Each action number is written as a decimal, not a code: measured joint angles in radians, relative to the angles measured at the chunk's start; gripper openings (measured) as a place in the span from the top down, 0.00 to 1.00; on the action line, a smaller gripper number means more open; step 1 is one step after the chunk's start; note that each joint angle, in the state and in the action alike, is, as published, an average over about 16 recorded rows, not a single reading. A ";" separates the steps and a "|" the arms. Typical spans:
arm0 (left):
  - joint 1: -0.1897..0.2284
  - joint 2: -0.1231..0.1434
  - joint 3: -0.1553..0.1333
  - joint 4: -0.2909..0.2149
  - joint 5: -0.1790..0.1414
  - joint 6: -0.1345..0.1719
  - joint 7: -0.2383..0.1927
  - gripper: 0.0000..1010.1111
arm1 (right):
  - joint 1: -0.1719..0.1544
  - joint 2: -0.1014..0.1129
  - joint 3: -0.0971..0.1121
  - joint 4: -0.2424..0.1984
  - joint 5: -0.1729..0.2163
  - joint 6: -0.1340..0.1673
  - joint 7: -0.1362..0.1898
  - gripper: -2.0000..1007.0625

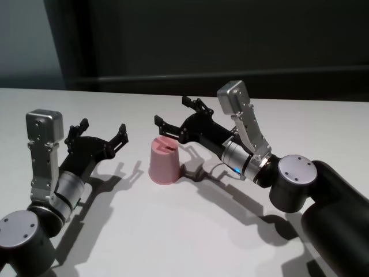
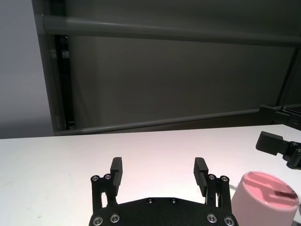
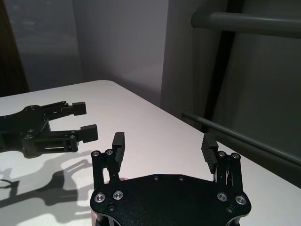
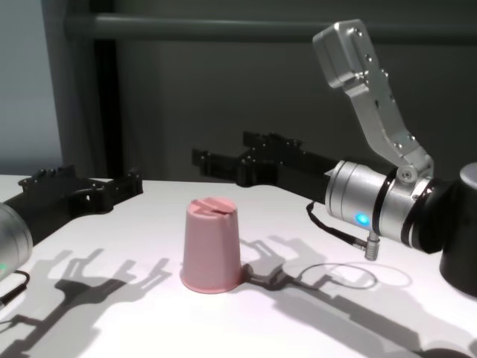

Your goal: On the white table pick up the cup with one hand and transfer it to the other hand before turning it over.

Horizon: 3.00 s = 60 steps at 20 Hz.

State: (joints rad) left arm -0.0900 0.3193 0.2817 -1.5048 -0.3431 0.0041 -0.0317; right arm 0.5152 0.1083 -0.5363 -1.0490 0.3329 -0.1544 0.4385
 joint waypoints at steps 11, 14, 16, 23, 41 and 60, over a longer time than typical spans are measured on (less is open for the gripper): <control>0.000 0.000 0.000 0.000 0.000 0.000 0.000 0.01 | -0.076 -0.006 0.060 -0.039 -0.103 -0.098 -0.198 0.00; 0.000 0.000 0.000 0.000 0.000 0.000 0.000 0.01 | -0.095 -0.008 0.073 -0.049 -0.134 -0.103 -0.249 0.00; 0.000 0.000 0.000 0.000 0.000 0.000 0.000 0.01 | -0.106 -0.009 0.081 -0.055 -0.154 -0.101 -0.280 0.00; 0.000 0.000 0.000 0.000 0.000 0.000 0.000 0.01 | -0.145 -0.011 0.102 -0.084 -0.216 -0.098 -0.363 0.00; 0.000 0.000 0.000 0.000 0.000 0.000 0.000 0.01 | -0.285 0.000 0.158 -0.188 -0.285 -0.205 -0.441 0.00; 0.000 0.000 0.000 0.000 0.000 0.000 0.000 0.01 | -0.380 0.007 0.242 -0.275 -0.323 -0.210 -0.488 0.01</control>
State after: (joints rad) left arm -0.0900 0.3193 0.2817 -1.5048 -0.3431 0.0041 -0.0318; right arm 0.1349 0.1152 -0.2941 -1.3241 0.0095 -0.3649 -0.0490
